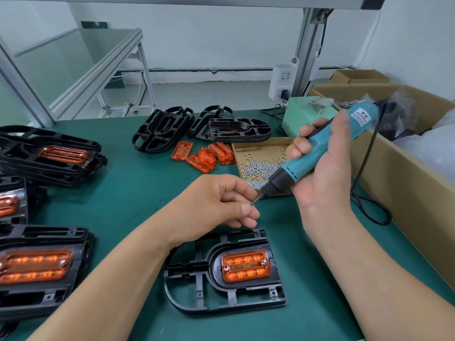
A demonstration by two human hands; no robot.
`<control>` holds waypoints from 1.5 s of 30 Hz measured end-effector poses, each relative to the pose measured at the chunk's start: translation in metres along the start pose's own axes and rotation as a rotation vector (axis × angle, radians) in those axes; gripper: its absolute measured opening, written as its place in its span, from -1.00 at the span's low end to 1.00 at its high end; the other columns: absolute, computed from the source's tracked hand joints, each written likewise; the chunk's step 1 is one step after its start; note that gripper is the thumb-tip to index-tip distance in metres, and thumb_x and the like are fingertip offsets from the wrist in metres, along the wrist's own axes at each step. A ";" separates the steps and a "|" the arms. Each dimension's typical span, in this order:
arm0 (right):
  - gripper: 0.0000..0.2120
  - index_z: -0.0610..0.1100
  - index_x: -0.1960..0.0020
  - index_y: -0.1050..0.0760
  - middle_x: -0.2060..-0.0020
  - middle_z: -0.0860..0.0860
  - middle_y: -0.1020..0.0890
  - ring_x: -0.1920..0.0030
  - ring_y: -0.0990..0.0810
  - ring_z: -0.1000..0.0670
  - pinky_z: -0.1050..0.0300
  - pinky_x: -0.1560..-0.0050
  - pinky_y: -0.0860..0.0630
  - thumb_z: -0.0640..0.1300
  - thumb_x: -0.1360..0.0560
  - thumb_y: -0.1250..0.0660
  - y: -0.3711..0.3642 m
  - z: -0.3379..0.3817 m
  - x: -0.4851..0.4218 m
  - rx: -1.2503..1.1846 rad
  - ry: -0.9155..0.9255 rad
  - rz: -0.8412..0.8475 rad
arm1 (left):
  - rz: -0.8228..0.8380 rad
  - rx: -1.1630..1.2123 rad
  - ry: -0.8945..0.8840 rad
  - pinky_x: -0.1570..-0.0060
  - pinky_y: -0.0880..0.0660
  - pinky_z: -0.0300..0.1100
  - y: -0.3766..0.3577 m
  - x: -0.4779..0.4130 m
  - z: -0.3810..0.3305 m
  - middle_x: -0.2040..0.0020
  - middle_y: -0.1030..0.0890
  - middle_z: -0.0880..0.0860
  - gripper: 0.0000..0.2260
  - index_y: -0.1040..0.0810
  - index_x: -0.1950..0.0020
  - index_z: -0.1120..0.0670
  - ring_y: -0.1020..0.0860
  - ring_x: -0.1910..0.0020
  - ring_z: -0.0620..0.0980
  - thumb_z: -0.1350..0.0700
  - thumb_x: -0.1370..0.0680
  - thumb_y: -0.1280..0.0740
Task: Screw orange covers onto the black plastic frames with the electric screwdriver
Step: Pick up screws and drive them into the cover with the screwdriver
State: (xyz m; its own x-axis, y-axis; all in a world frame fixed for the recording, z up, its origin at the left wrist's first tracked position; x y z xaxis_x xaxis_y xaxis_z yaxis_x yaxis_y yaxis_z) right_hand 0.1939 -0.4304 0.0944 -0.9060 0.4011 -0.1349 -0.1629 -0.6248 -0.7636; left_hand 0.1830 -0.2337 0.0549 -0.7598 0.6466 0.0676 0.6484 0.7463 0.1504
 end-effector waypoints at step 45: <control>-0.51 -0.17 -0.11 -0.44 0.21 -0.08 -0.61 0.48 -0.50 0.07 0.19 0.41 -0.46 0.22 -0.51 -0.47 -0.075 -0.032 0.087 0.132 -0.160 0.712 | 0.233 -0.691 0.292 -0.15 -0.57 0.14 0.006 0.023 -0.007 0.05 -0.62 0.01 -0.72 -0.58 0.00 -0.07 -0.62 0.06 0.02 0.01 -0.42 -0.63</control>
State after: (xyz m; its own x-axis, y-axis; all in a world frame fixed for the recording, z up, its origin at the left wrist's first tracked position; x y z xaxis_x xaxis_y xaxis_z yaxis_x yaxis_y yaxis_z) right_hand 0.1397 -0.3275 0.1200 -0.8540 -0.2275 -0.4679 0.4489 -0.7769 -0.4415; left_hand 0.1692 -0.2154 0.0639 -0.6518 0.6348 0.4149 0.6892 0.2675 0.6734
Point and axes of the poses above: each hand's wrist, its own x-axis away from the middle knuckle, its own y-axis out of the back of the hand, z = x × y, the point moved 6 cm from there along -x, towards the middle knuckle
